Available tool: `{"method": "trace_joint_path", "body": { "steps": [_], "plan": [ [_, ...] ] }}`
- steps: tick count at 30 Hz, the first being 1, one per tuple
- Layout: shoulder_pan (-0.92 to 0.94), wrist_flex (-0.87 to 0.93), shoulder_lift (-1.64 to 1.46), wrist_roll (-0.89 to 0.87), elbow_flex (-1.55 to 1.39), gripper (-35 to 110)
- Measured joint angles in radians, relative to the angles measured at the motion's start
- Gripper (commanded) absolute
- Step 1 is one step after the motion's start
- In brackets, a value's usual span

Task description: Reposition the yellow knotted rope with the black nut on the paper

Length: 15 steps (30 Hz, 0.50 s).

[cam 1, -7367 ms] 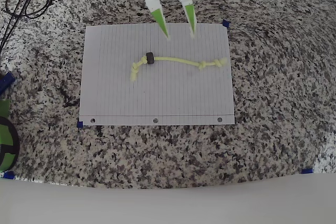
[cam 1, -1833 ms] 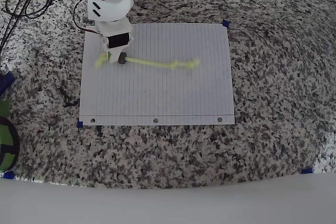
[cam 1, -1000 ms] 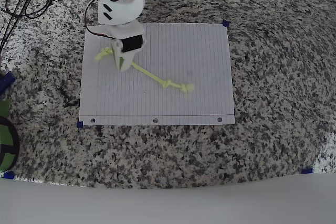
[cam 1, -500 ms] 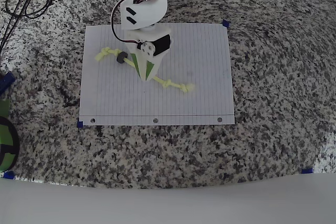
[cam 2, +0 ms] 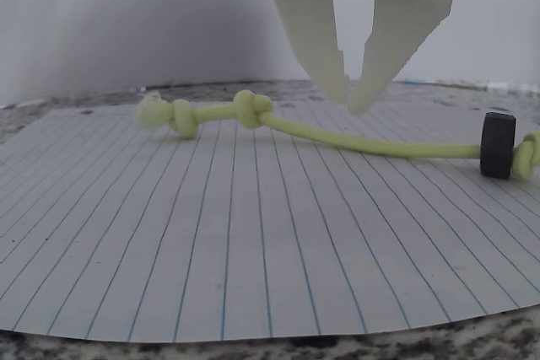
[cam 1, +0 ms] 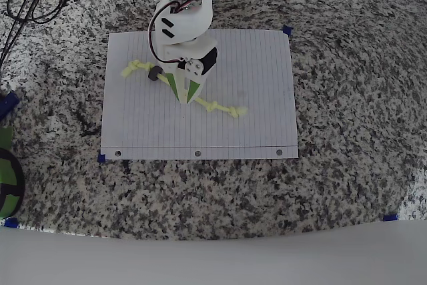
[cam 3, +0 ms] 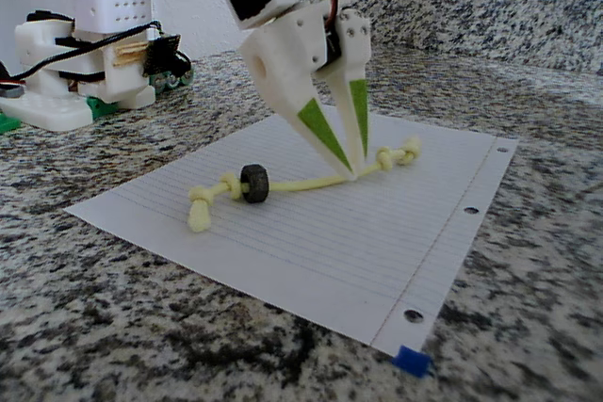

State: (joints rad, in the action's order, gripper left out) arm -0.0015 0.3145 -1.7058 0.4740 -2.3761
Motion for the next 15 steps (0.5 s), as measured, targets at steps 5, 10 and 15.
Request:
{"method": "trace_joint_path", "body": {
  "steps": [5,10,15],
  "plan": [
    [-0.009,0.018,0.020,-0.002,0.000,0],
    [-0.008,0.025,0.032,-0.003,0.002,0],
    [0.012,0.029,0.032,-0.014,0.002,0]
  ]
}}
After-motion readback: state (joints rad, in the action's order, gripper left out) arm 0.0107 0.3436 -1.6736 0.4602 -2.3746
